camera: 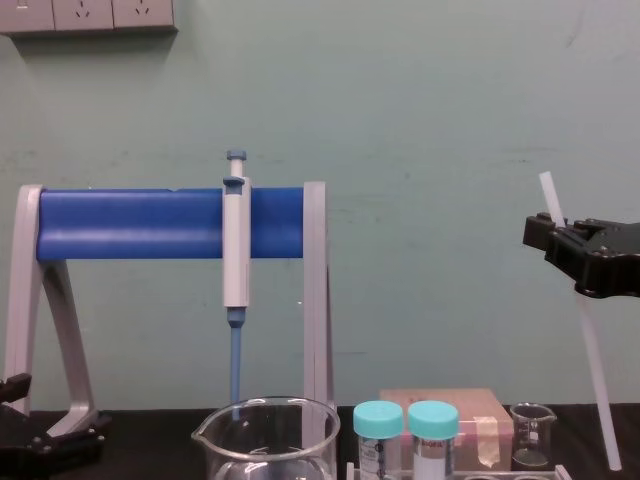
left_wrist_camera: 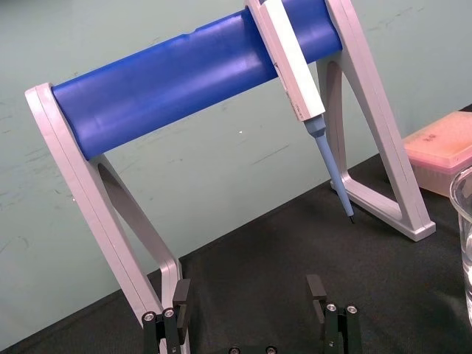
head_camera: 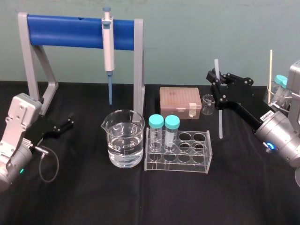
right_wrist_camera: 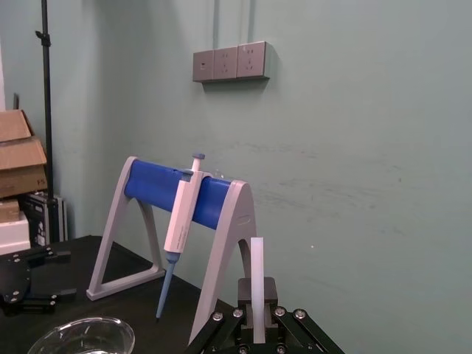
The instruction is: Pick up the stirring rod with one hand, then place it down.
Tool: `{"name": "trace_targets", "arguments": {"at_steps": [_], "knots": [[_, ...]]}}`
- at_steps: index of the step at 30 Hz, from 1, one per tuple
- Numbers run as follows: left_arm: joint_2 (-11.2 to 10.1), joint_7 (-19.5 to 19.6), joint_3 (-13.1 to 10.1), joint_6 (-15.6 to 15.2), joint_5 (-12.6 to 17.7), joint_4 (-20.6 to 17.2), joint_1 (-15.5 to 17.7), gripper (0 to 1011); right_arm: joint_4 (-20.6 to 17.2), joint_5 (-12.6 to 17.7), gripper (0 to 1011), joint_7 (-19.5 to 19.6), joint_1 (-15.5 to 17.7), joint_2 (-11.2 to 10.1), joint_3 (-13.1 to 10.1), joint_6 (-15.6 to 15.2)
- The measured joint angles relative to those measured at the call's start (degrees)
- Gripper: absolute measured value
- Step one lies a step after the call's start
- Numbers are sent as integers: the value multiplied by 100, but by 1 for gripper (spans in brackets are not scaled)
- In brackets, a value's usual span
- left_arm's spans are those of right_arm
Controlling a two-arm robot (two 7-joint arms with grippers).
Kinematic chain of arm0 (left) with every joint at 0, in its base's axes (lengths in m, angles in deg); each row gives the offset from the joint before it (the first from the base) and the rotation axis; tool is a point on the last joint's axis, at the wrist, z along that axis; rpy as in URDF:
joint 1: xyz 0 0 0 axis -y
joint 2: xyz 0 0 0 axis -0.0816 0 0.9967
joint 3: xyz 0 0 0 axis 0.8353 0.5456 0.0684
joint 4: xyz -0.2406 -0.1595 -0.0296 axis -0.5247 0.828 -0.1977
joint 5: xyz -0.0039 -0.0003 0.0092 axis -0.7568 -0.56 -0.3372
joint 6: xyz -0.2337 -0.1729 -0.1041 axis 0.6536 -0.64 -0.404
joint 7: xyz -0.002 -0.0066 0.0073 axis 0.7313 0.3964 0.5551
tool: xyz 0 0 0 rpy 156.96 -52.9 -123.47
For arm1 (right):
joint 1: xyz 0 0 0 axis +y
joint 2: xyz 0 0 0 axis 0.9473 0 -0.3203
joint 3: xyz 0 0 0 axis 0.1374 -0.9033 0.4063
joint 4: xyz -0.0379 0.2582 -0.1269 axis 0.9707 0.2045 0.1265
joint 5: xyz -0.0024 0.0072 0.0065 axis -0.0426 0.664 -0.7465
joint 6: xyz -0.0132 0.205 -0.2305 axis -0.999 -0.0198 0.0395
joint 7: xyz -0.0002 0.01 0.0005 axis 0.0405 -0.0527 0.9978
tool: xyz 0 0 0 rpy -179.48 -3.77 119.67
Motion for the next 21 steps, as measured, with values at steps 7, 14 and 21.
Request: {"name": "trace_targets", "arguments": {"at_steps": [7, 14, 21], "knots": [[0, 0, 0, 0, 0, 0, 0, 1000, -9, -2, 72, 4, 5, 2, 1, -2], [0, 0, 0, 0, 0, 0, 0, 1000, -17, 2, 72, 2, 16, -6, -6, -5], [0, 0, 0, 0, 0, 0, 0, 1000, -35, 19, 72, -1, 37, -21, -19, -6]]}}
